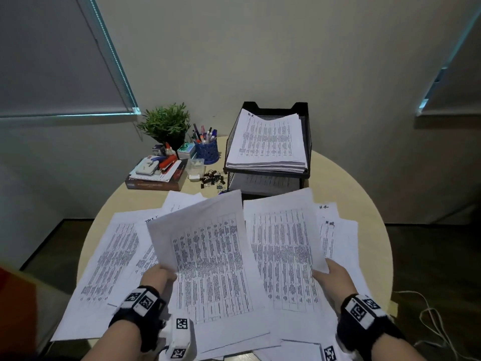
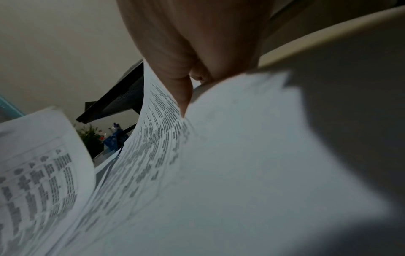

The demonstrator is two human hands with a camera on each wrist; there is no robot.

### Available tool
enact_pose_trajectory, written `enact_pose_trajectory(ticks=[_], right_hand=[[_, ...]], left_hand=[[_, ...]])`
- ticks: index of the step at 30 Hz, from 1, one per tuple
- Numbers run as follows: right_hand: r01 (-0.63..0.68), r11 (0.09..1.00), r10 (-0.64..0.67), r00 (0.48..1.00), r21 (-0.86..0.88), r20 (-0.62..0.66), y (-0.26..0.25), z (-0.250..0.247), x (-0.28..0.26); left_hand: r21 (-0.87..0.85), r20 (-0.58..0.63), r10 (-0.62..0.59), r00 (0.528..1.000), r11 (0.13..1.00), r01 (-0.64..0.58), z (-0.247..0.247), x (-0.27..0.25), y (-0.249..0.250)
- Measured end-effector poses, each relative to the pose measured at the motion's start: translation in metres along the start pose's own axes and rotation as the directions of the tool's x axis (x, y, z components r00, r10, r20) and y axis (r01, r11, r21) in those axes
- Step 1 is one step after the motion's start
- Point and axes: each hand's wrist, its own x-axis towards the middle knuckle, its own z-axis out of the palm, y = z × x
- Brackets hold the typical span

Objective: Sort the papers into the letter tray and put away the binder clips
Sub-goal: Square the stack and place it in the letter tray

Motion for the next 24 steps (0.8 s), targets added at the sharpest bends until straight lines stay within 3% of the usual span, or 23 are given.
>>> enact_pose_trajectory(ticks=[4, 7, 13, 20, 24], right_hand=[[-0.064, 0.981, 0.056, 0.997, 0.183, 0.046, 0.000, -0.005, -0.007], [-0.126, 0.953, 0.095, 0.988, 0.276, 0.122, -0.002, -0.003, -0.016], [-0.169, 0.946, 0.128, 0.979, 0.277, 0.160, 0.000, 0.013, -0.024], [-0.233, 0.925, 0.186, 0.967, 0.301, 0.176, -0.006, 0.035, -0.043], [-0.311, 0.854, 0.263, 0.950, 0.418, 0.169, -0.005, 0.054, -0.044]], left_hand=[[-0.049, 0.037, -0.038, 0.999, 0.998, 0.040, -0.003, 0.006, 0.000], [-0.181, 0.059, 0.007, 0.998, 0.983, 0.004, 0.001, -0.005, 0.008], [-0.263, 0.200, 0.107, 0.974, 0.963, -0.051, 0.009, -0.006, 0.011], [0.034, 0.310, 0.238, 0.920, 0.965, -0.261, 0.009, 0.001, 0.005], [0.038, 0.411, 0.264, 0.873, 0.951, -0.306, 0.021, 0.000, 0.001]])
